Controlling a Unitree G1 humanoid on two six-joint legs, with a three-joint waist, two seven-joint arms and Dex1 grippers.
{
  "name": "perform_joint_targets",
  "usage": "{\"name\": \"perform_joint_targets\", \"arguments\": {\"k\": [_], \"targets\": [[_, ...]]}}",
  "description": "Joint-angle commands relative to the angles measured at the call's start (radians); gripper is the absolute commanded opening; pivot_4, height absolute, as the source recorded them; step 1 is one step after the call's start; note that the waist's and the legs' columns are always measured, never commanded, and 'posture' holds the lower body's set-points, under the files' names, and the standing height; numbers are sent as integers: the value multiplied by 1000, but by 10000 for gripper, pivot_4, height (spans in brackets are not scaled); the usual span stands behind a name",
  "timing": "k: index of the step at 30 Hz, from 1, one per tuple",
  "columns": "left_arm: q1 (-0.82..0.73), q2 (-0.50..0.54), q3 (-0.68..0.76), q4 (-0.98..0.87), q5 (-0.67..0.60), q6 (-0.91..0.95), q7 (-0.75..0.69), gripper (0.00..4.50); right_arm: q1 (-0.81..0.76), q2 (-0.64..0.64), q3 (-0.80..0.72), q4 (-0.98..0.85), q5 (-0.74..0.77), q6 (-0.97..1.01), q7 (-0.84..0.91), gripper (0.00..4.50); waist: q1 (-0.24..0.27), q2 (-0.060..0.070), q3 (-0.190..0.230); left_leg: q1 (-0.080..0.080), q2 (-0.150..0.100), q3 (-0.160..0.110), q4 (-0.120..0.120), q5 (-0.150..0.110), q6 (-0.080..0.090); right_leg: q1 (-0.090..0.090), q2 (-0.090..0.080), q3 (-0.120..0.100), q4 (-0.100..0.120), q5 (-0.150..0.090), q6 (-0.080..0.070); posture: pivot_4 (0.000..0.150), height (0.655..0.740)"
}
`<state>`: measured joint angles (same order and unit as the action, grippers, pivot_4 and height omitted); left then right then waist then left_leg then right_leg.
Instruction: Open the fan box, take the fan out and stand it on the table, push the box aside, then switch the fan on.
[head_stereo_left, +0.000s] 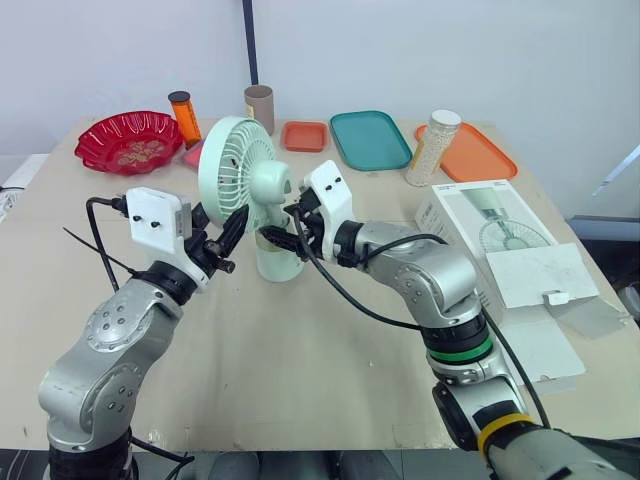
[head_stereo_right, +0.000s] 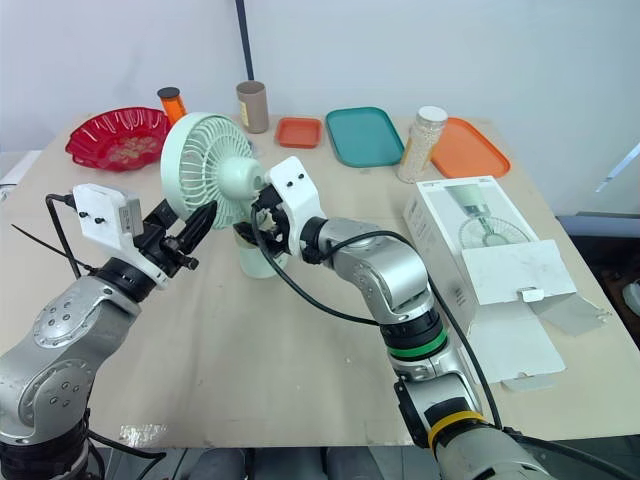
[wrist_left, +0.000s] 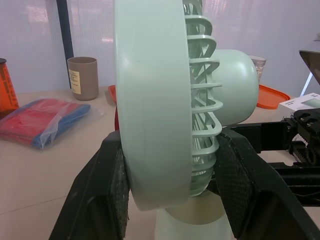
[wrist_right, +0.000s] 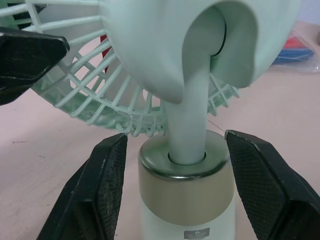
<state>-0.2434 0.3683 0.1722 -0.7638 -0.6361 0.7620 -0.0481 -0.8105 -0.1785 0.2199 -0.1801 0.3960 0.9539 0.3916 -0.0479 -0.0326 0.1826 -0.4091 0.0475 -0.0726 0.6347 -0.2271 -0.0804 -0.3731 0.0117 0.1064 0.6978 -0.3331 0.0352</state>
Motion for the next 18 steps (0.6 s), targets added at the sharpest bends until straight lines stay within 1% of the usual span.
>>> {"name": "perform_joint_targets", "arguments": {"k": [1, 18], "targets": [[-25, -3, 13, -51, -1, -32, 1, 18928, -21, 5, -22, -20, -4, -20, 7, 33757, 0, 0, 0, 0, 0, 0, 0, 0, 0, 0, 0, 0, 0, 0, 0, 1500, 7400], [-37, -6, 2, -53, 0, -25, 11, 18928, -25, 14, -20, -9, -11, -35, 13, 33757, 0, 0, 0, 0, 0, 0, 0, 0, 0, 0, 0, 0, 0, 0, 0, 1500, 7400]]}}
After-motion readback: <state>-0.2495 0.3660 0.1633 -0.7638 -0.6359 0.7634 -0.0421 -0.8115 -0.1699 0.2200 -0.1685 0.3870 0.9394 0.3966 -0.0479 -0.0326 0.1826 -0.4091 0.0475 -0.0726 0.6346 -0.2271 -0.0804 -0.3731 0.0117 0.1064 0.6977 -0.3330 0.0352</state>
